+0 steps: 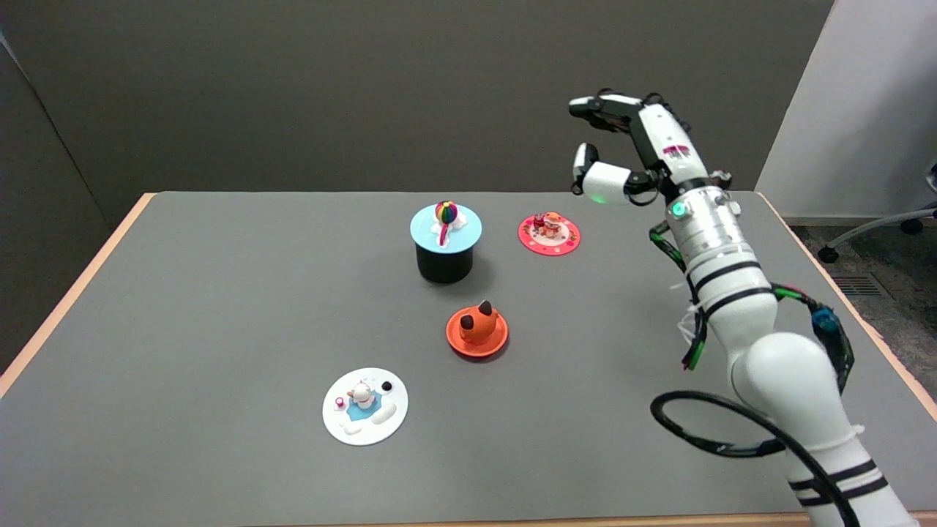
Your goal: Place the cup lid with blue sky onto the cup.
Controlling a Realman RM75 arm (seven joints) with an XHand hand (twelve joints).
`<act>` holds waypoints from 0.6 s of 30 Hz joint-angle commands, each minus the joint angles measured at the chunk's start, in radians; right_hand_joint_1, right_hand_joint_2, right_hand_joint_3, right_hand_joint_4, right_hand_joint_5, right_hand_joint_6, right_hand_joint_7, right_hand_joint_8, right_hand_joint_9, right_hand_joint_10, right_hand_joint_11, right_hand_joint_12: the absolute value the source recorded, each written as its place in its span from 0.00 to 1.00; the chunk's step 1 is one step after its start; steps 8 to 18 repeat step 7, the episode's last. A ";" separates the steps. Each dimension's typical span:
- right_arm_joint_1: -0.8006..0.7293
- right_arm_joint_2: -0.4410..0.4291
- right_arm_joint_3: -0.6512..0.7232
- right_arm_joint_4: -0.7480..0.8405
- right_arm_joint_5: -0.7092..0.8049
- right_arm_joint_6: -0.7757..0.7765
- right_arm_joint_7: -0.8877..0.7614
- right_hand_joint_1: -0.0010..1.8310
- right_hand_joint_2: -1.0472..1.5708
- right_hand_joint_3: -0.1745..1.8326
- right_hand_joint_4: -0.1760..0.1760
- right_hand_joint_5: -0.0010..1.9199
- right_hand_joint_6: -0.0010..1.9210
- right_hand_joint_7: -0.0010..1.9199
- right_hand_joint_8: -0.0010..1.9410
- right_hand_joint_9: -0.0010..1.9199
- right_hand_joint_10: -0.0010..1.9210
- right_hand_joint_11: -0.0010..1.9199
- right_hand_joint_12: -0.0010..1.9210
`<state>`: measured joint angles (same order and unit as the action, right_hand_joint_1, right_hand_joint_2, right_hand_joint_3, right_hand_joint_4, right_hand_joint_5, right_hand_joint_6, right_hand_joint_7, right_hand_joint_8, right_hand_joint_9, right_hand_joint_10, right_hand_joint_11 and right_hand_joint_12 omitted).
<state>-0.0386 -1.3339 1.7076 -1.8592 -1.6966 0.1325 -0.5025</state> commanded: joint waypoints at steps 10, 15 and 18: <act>-0.229 -0.078 -0.012 0.017 -0.223 0.417 0.320 0.52 0.67 0.65 0.45 0.36 0.11 0.33 0.08 0.32 0.09 0.14 0.57; -0.229 -0.078 -0.012 0.017 -0.223 0.417 0.320 0.52 0.67 0.65 0.45 0.36 0.11 0.33 0.08 0.32 0.09 0.14 0.57; -0.229 -0.078 -0.012 0.017 -0.223 0.417 0.320 0.52 0.67 0.65 0.45 0.36 0.11 0.33 0.08 0.32 0.09 0.14 0.57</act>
